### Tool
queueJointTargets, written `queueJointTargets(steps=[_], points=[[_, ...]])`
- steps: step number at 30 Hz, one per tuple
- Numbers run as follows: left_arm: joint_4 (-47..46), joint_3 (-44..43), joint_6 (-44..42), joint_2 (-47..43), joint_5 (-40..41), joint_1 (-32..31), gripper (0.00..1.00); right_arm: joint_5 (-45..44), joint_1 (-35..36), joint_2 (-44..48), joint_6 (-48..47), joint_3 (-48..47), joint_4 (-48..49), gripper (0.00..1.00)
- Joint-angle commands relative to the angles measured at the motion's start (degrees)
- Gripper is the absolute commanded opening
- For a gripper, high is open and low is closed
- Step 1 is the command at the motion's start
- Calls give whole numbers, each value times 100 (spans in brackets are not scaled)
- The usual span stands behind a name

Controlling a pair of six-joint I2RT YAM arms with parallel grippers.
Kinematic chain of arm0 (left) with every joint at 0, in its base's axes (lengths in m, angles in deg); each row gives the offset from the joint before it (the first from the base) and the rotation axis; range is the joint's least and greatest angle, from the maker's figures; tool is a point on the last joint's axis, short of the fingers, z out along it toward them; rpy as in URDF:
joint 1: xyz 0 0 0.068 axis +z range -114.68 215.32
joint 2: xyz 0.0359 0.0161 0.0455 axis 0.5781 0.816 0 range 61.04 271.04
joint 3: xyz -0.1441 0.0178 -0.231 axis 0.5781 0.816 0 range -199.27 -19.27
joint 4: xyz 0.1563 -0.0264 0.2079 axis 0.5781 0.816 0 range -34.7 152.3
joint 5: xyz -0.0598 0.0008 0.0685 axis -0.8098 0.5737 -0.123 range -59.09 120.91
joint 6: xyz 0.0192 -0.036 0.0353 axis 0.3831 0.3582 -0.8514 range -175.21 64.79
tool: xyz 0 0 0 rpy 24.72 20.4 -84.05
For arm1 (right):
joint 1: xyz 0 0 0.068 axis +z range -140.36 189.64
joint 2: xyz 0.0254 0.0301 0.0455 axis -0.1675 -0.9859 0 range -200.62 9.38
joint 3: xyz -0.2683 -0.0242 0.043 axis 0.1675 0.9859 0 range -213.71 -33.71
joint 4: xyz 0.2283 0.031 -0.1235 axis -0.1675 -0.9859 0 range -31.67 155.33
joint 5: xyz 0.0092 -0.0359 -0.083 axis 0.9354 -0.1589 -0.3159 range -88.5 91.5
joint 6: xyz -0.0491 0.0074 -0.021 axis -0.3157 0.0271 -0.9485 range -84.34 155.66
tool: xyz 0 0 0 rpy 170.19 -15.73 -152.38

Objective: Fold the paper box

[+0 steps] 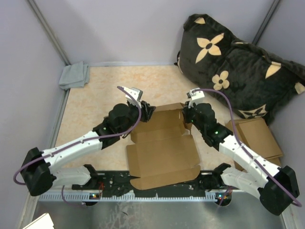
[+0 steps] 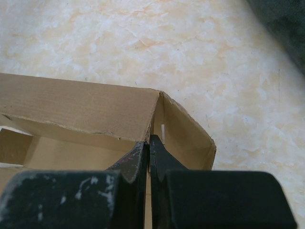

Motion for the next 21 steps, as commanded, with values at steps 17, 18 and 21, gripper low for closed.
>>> queueJointTargets(steps=[17,18,21], points=[[-374,475,-223,171,269,-24,43,231,99,464,110,-123,16,54],[-378,478,-229,171,273,-24,43,213,99,579,127,-108,16,58],[-378,485,-240,169,269,-27,43,-55,99,982,120,-3,66,63]])
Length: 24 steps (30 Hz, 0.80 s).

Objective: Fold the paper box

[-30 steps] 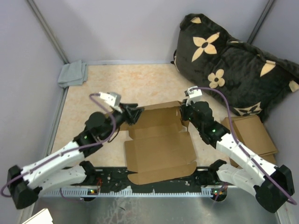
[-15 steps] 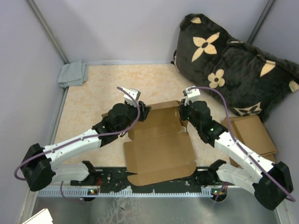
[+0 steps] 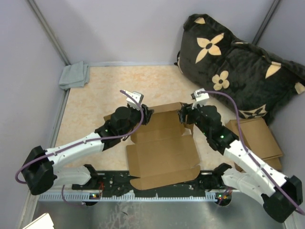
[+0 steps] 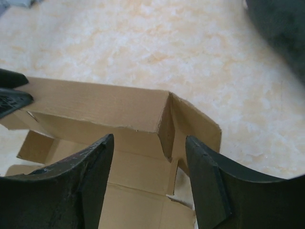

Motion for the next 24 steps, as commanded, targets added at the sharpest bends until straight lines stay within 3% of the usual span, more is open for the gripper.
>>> queueJointTargets(steps=[1,5,9,14,24], points=[[-177,50,-68,10,49,-23,43,-507,66,729,15,40,279,63],[-190,50,-85,43,45,-26,43,-1428,26,1244,-53,271,486,63],[-207,43,-87,69,23,-24,43,-1954,-468,955,199,280,331,54],[-202,2,-113,107,19,-13,43,-721,-1799,96,790,398,268,45],[-140,-63,-105,145,-25,-15,43,1083,-1882,-212,399,606,487,48]])
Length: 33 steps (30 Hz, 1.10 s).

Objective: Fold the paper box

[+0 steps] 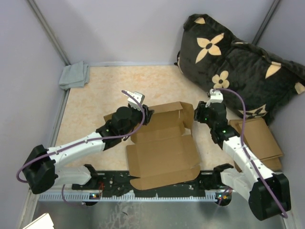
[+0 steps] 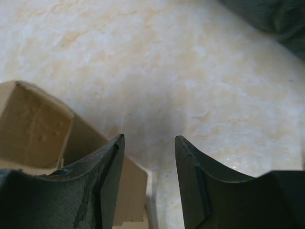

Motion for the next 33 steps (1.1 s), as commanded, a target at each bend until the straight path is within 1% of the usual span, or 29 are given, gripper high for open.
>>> queueJointTargets(steps=[1,6,10,13,17,23,25,30,33], points=[[-81,-68,-48,47,-35,-18,43,1192,-15,237,-152,137,487,48],[-61,-75,-28,38,-92,-17,42,1658,-12,632,-201,471,671,49],[-48,-76,0,22,-148,-13,42,2211,-9,514,-181,627,1066,53],[-40,-67,25,5,-166,-15,42,2468,-6,398,-153,680,1327,56],[-14,-67,46,-21,-175,-13,42,2521,-4,415,-163,651,1368,58],[-13,-49,57,-7,-190,-13,42,2422,70,716,-73,589,1123,60],[-17,-50,77,9,-200,-20,42,2409,142,778,-48,656,1178,60],[-13,-40,104,31,-228,-18,42,2588,275,510,-46,711,1487,61],[-35,-29,108,24,-235,-20,42,2460,489,295,-151,673,1609,62]])
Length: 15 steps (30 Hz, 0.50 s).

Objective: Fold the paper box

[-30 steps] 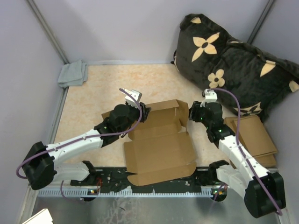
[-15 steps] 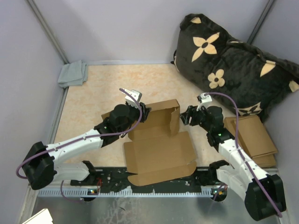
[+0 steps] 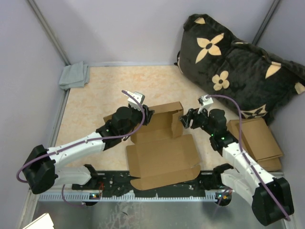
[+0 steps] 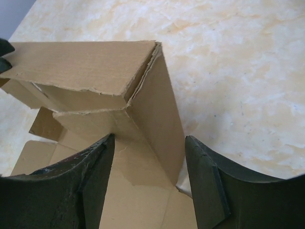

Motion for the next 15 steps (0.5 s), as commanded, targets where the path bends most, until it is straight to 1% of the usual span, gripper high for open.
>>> queueJointTargets(steps=[1,6,9,10,13,15], points=[[-46,-29,71,22,-117,-17,42,-16,321,-272,-129,-37,484,63],[-56,-33,95,20,-142,-23,42,-395,679,-521,-274,-177,379,67],[-63,-34,117,29,-168,-22,42,-677,761,-490,-289,-173,337,76],[-64,-27,123,31,-173,-22,42,-714,766,-468,-297,-157,362,77],[-101,1,148,54,-196,-22,42,-845,785,-489,-327,-98,515,77],[-137,14,178,76,-229,-22,42,-990,785,-602,-360,-79,643,76]])
